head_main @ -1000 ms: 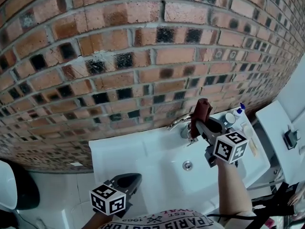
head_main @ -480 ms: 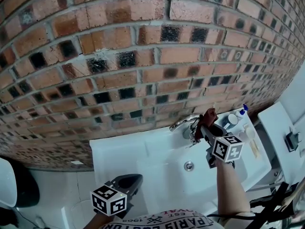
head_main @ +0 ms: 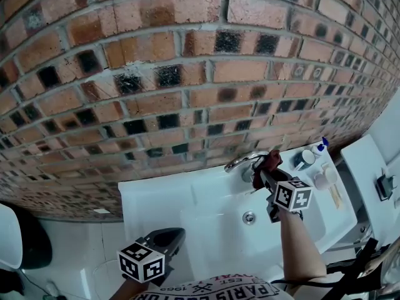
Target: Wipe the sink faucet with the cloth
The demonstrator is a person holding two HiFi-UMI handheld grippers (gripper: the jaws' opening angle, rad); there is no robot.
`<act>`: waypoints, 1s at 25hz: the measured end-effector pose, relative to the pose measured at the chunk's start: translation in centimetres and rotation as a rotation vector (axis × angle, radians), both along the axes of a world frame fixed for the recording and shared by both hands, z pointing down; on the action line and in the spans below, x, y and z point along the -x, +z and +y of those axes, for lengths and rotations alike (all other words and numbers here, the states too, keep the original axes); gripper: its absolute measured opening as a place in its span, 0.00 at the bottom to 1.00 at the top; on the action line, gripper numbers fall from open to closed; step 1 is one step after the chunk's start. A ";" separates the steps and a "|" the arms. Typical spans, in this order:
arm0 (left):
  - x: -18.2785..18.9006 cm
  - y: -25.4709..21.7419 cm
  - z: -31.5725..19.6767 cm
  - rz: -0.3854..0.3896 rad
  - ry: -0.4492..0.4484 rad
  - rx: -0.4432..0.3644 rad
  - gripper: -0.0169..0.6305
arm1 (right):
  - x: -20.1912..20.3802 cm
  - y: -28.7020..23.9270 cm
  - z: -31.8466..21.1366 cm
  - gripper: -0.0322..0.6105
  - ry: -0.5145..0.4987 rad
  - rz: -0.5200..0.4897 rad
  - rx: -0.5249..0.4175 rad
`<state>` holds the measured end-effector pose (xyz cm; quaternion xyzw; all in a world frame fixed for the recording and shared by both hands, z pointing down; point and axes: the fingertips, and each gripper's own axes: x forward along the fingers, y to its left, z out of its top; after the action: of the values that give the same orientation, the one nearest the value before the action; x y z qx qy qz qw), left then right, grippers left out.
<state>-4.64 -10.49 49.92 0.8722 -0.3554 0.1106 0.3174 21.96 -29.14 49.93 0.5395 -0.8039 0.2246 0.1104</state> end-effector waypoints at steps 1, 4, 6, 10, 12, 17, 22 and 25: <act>-0.1 -0.1 0.0 0.000 0.002 -0.002 0.04 | 0.0 -0.1 0.1 0.20 -0.002 -0.005 0.001; -0.3 -0.3 0.1 -0.003 0.011 -0.008 0.04 | 0.0 -1.2 1.1 0.20 -0.006 0.002 -0.030; -0.3 -0.5 0.2 -0.004 0.010 -0.012 0.04 | 0.3 -2.4 2.4 0.20 -0.019 0.046 -0.079; -0.1 -0.7 0.5 -0.005 0.010 -0.017 0.04 | 2.0 -4.7 4.6 0.20 -0.080 0.150 -0.175; -0.3 -0.8 0.7 -0.006 0.017 -0.019 0.04 | 3.2 -5.5 5.2 0.20 -0.121 0.181 -0.201; -0.5 -0.9 1.0 -0.006 0.027 -0.021 0.04 | 6.9 -5.3 5.7 0.20 -0.235 0.215 -0.188; 0.2 -0.8 0.8 -0.009 0.012 -0.018 0.04 | 7.7 -2.6 3.8 0.20 -0.283 0.303 -0.111; 0.4 -0.5 0.6 -0.007 0.006 -0.011 0.04 | 7.0 -0.4 2.4 0.20 -0.274 0.372 -0.038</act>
<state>-5.05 -9.87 49.41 0.8747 -0.3545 0.1126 0.3108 14.95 -26.74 49.53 0.4594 -0.8396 0.0888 0.2759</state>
